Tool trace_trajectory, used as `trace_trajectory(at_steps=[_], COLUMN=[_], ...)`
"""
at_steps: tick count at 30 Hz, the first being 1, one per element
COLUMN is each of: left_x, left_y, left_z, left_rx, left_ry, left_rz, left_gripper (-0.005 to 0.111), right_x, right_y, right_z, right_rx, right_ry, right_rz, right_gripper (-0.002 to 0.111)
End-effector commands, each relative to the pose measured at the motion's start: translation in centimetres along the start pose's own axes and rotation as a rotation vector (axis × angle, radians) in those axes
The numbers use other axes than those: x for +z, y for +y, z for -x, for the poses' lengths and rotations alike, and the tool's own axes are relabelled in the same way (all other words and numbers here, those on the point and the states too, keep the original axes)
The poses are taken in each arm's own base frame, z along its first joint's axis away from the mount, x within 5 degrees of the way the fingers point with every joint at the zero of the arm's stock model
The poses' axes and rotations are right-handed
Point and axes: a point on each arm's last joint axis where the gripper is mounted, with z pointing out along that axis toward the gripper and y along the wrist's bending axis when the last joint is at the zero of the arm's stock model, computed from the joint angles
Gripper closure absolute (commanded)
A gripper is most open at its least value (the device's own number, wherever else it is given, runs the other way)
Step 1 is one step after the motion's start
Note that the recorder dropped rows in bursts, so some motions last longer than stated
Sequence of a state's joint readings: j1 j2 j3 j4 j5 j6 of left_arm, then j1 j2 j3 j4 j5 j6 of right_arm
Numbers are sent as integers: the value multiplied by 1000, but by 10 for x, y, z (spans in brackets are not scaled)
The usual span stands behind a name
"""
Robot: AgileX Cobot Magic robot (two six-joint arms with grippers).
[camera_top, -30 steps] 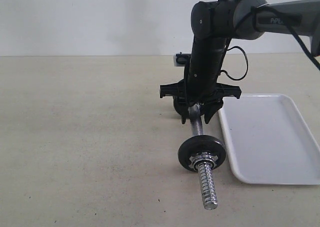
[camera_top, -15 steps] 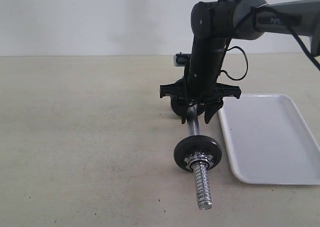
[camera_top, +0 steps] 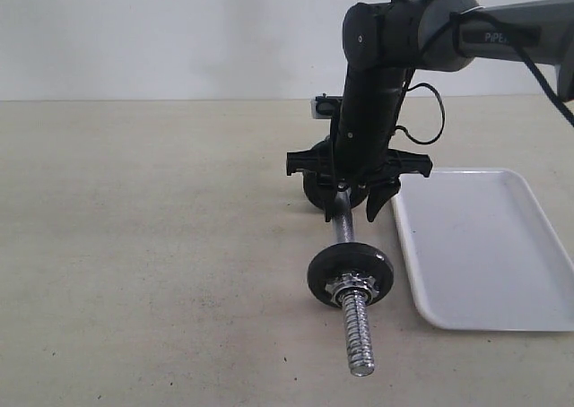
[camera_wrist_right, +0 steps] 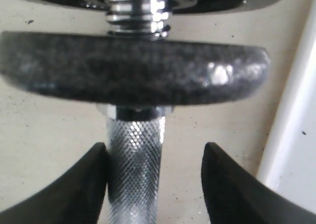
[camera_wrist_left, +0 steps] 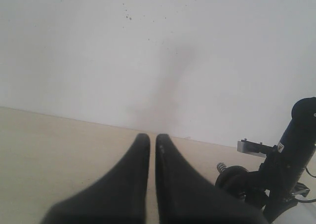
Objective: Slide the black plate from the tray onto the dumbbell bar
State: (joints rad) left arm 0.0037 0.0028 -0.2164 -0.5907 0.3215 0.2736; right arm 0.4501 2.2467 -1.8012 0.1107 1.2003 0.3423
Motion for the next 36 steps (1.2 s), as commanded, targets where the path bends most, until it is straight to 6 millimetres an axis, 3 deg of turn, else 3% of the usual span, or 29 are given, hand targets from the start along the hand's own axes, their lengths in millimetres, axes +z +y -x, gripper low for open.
trace_trajectory(at_steps=[1,6,17,19,22,23,29,36], left_x=[0,0,0,0,0,0,0,0], left_y=[1,1,1,1,1,1,1,1], left_z=[0,0,0,0,0,0,0,0], left_rx=[0,0,0,0,0,0,0,0], left_ry=[-10,-10,-10,-10,-10,-10,-10,-10], left_rz=[9,9,9,9,9,9,9,9], left_gripper=[102,102,102,102,102,102,102,102], right_x=[-1,-17,-91,-104,-124,-130,-146,-154], right_y=[-1,1,2,1,-4,-6,-44,-125], right_z=[0,0,-14,-18,-25,-28,-38,-68], right_rx=[-1,-1,-58,-83,-109,-112,-61,59], right_ry=[-2,-50,-238,-263,-307,-322,-341,-390], right_rz=[-3,25,74,76,36,19,-36,-69], right_gripper=[58,58,60,70,105,108,109,109])
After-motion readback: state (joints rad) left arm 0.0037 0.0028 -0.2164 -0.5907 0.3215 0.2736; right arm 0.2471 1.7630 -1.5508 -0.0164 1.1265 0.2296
